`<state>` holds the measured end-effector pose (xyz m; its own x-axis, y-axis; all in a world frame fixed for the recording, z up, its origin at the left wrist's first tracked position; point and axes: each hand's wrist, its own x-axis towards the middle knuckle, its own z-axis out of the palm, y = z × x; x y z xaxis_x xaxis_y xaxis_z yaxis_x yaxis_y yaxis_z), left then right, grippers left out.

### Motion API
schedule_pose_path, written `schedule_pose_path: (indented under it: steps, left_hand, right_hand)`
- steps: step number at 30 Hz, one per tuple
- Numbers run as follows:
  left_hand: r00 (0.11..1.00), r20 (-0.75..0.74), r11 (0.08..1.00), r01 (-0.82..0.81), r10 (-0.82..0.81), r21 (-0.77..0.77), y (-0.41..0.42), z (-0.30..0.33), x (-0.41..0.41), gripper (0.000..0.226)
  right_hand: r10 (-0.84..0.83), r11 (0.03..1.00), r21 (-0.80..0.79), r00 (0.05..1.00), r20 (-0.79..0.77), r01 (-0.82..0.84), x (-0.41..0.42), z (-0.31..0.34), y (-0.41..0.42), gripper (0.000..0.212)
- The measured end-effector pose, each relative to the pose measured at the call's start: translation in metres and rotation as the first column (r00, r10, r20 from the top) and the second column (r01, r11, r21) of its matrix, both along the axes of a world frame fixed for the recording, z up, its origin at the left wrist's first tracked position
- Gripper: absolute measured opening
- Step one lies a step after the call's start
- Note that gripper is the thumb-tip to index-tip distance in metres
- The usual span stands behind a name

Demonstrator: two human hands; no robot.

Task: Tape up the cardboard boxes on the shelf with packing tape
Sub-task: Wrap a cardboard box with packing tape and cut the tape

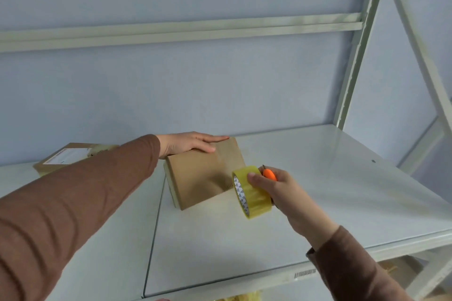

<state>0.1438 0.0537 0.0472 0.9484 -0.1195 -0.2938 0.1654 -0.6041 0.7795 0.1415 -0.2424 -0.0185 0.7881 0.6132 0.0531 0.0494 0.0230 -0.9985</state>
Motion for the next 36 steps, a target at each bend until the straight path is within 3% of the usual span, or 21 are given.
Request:
schedule_pose_path:
  steps: [2,4,6,9,12,15,17,19,22,25,28,33,36]
  left_hand:
    - [1.0,-0.025,1.0,-0.006,0.007,0.019,0.002,0.003,-0.001,0.046]
    - [0.999,0.03,0.982,0.028,-0.035,0.187,0.003,0.004,-0.004,0.051]
    - [0.973,0.202,0.916,0.025,-0.115,0.401,0.0,-0.001,-0.01,0.052]
    - [0.87,0.428,0.807,-0.062,-0.244,0.587,-0.005,-0.023,-0.021,0.049]
    - [0.822,0.398,0.594,-0.091,-0.409,0.799,0.001,-0.037,-0.023,0.058]
    - [0.839,0.292,0.423,-0.082,-0.46,0.902,0.005,-0.042,-0.02,0.108]
    - [0.857,0.27,0.424,-0.068,-0.438,0.903,0.003,-0.047,-0.018,0.124]
    - [0.875,0.268,0.449,-0.066,-0.403,0.891,0.003,-0.052,-0.017,0.124]
    - [0.882,0.297,0.495,-0.085,-0.367,0.865,0.004,-0.058,-0.014,0.11]
    - [0.876,0.331,0.536,-0.102,-0.352,0.838,0.004,-0.058,-0.014,0.093]
    - [0.87,0.324,0.504,-0.104,-0.372,0.857,0.0,-0.057,-0.015,0.087]
    - [0.875,0.286,0.439,-0.095,-0.392,0.893,-0.005,-0.06,-0.018,0.071]
    - [0.909,0.237,0.477,-0.049,-0.342,0.878,-0.005,-0.061,-0.02,0.063]
  right_hand:
    - [0.013,1.0,0.009,1.0,-0.027,-0.013,0.001,0.008,0.005,0.047]
    - [0.014,1.0,0.027,0.998,-0.061,-0.013,0.001,0.01,0.013,0.032]
    - [0.014,1.0,0.009,0.999,-0.046,-0.013,0.001,0.01,0.023,0.021]
    - [0.02,1.0,0.011,0.999,-0.03,-0.019,0.003,0.006,0.032,0.021]
    - [0.045,0.997,0.065,0.995,-0.088,-0.039,0.005,0.007,0.031,0.045]
    - [0.031,0.998,0.053,0.997,-0.067,-0.027,0.006,0.013,0.031,0.072]
    - [0.029,0.998,0.057,0.999,-0.042,-0.027,0.007,0.015,0.034,0.074]
    - [0.034,0.996,0.088,0.999,-0.029,-0.031,0.005,0.015,0.037,0.073]
    - [0.034,0.989,0.142,0.999,-0.001,-0.033,0.002,0.008,0.037,0.067]
    - [0.032,0.983,0.18,0.999,0.029,-0.036,0.004,0.0,0.033,0.043]
    - [0.061,0.979,0.192,0.997,0.043,-0.068,0.003,0.0,0.032,0.024]
    - [0.103,0.972,0.204,0.992,0.074,-0.116,0.004,-0.008,0.029,0.03]
    - [0.206,0.965,0.135,0.969,0.136,-0.224,-0.002,-0.015,0.024,0.036]
